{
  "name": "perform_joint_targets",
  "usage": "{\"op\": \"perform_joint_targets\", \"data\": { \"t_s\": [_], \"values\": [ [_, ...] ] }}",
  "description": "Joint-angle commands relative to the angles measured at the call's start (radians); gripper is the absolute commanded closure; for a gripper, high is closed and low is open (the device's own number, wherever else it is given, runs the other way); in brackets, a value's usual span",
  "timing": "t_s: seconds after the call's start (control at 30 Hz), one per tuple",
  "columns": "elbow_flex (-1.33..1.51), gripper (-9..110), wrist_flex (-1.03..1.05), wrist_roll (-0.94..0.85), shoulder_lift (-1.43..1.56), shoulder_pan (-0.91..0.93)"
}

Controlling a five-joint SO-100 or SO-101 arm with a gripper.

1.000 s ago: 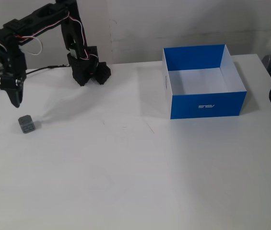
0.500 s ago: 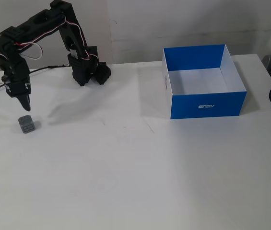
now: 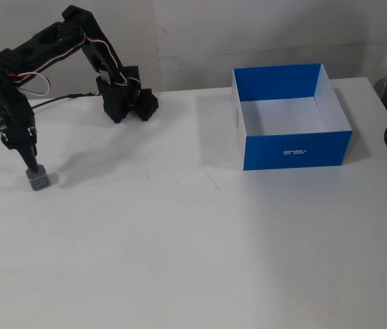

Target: Grasp the gray block and put it in the box.

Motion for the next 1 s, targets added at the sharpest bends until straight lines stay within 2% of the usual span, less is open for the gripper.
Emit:
{"op": "perform_joint_targets", "data": {
  "t_s": [0.0, 0.6, 0.97],
  "values": [
    [-0.086, 78, 0.018, -0.008, 0.009, -0.003],
    [-0.092, 76, 0.041, -0.018, -0.074, 0.014],
    [-0.206, 76, 0.069, -0.018, -0.161, -0.011]
  ]
}}
